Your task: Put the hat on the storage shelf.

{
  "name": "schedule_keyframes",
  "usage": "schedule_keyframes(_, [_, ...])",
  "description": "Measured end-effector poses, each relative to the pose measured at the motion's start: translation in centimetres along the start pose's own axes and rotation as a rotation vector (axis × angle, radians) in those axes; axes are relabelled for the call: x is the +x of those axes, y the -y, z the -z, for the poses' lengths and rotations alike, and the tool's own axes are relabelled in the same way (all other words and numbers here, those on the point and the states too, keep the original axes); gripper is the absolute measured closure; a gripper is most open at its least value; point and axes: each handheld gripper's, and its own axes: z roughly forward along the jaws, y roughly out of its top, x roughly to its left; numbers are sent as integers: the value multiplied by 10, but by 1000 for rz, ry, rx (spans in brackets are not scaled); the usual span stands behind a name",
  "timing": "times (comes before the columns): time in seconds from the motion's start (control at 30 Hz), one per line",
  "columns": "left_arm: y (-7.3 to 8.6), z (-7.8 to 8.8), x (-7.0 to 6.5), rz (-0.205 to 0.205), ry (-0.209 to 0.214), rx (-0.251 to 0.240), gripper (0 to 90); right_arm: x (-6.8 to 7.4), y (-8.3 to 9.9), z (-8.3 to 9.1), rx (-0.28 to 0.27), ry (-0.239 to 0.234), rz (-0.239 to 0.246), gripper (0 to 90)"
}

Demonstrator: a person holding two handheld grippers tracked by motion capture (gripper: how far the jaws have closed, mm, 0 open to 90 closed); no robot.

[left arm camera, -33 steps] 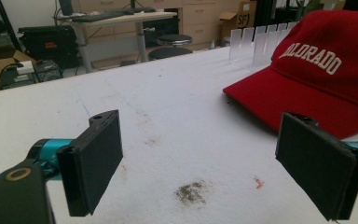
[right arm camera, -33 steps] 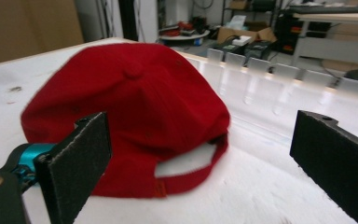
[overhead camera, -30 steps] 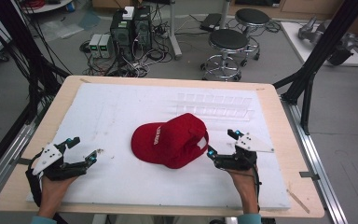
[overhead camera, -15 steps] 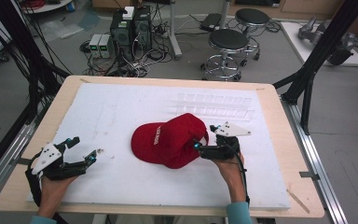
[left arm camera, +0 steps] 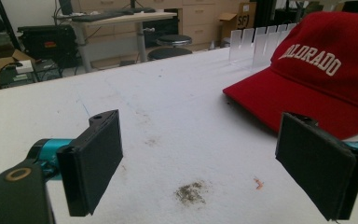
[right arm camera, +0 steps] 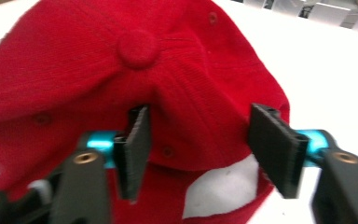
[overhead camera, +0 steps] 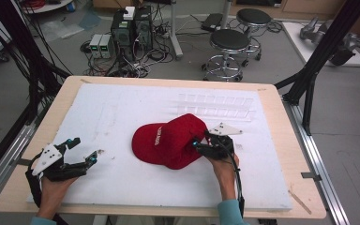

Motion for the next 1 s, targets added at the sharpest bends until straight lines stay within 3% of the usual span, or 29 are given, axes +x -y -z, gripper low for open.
schedule_keyframes(0.07, [0,0,0,0,-1,0,149,2,1,-1,6,16,11,537])
schedule_keyframes(0.27, [0,0,0,4,-3,0,149,9,1,-5,1,-1,27,791])
schedule_keyframes(0.67, [0,0,0,3,-2,2,151,14,-10,5,-95,-29,18,863])
schedule_keyframes(1.0, [0,0,2,22,0,-5,151,25,-33,16,-153,-63,87,866])
